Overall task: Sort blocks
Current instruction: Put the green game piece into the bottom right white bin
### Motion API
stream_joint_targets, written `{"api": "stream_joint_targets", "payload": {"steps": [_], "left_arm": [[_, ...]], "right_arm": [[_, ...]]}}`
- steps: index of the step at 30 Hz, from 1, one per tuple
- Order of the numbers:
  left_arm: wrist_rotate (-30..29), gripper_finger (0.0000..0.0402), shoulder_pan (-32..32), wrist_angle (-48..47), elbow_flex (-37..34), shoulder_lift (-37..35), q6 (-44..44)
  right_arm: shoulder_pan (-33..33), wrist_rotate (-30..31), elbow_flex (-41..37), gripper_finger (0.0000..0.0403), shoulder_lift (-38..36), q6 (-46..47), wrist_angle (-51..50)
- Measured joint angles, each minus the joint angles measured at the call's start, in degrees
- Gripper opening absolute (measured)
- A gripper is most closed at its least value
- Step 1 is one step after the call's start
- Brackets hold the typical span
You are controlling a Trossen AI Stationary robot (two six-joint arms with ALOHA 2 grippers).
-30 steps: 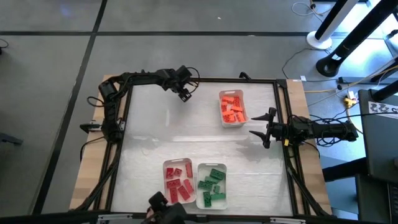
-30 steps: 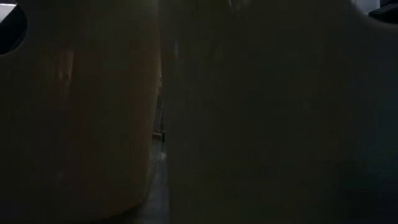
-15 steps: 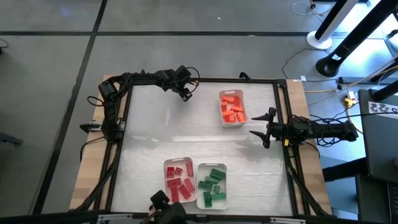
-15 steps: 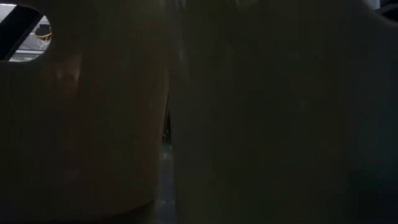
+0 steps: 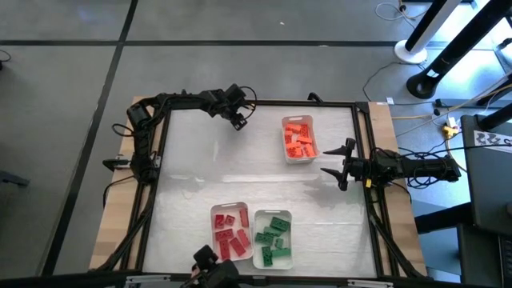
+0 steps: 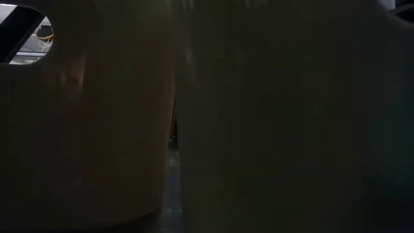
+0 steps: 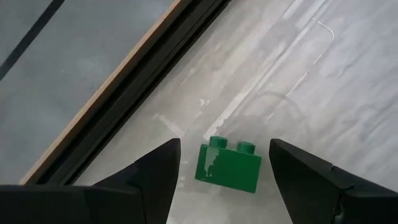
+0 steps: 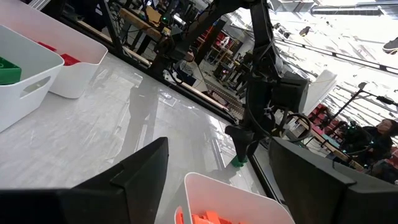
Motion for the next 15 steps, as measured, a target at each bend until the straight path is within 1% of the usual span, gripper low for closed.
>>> {"api": "stream_joint_targets", "payload": {"steps": [5,11,15], "left_arm": [[0.8,0.0235,0.0,-2.1,0.0,0.0,0.0],[0.8,0.0233,0.0,-2.2,0.0,0.0,0.3],[0.8,0.0206,0.0,-2.2,0.0,0.0,0.5]], "right_arm": [[0.0,0.0,0.0,0.0276,0.0,0.0,0.0],[0.0,0.0,0.0,0.0276,0.0,0.0,0.0],[0.0,0.0,0.0,0.0276,0.0,0.0,0.0]]}}
